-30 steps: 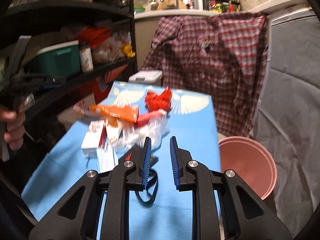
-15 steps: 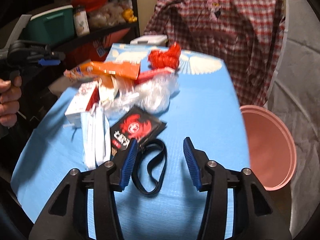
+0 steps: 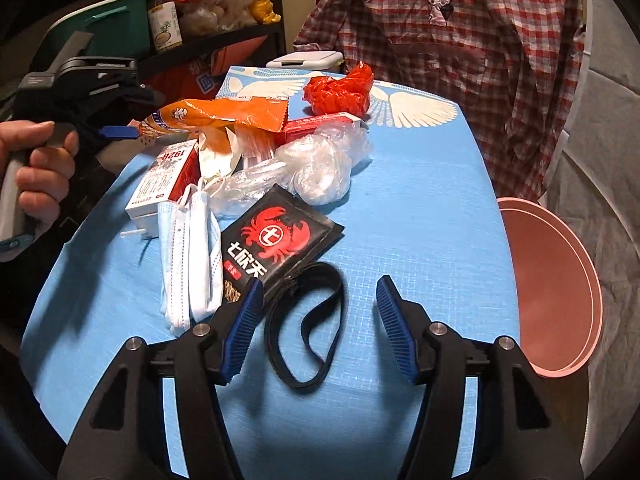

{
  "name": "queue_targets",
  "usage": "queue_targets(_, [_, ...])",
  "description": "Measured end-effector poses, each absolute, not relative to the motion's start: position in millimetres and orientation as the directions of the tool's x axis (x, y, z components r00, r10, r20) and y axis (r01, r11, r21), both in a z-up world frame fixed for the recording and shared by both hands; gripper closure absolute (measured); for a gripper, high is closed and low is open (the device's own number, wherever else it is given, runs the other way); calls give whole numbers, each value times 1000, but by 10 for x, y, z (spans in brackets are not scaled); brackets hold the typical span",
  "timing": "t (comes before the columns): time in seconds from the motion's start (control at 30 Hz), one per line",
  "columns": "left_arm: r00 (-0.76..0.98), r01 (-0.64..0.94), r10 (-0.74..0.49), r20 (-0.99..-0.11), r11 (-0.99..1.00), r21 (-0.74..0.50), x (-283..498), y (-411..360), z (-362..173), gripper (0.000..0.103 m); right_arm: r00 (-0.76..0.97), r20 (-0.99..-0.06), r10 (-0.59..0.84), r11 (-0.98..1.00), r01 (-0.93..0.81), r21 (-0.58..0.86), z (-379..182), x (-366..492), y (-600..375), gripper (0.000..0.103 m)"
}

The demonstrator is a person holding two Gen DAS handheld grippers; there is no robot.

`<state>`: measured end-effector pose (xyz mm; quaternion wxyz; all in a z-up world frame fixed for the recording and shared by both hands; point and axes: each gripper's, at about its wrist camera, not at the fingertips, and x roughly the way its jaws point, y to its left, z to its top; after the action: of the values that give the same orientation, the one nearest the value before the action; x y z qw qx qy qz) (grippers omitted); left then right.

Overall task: Collect trash
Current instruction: 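Grasp the orange snack bag with the left tool while the right tool grasps the black strap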

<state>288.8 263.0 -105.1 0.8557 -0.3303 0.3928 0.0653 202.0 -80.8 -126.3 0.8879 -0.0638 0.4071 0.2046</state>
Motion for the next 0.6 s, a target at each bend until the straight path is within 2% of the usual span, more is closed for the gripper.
queue_targets(0.13, [685,-391,-135,-716,761,-518,2956,2691,-1087,45,575,-757,309,908,-416,55,-1299,2024,-843,44])
queue_targets(0.2, [688,-392,-140,-712,754,-527,2973,2718,-1087,64,577,-758,305,907,-418,47,-1306,2021,-849,44])
queue_targets(0.4, [700,-365,-125,-703,784,-503,2980,2655,-980,97,574,-762,300,902,-430,31,-1321,1989,-831,44])
queue_targets(0.5, [718,-341,-111,-687,804,-487,2958,2627,-881,103,568,-771,288,899,-438,13,-1344,1976,-811,44])
queue_targets(0.6, [743,-310,-109,-661,819,-484,2923,2614,-763,103,567,-779,268,897,-441,-13,-1352,1964,-786,45])
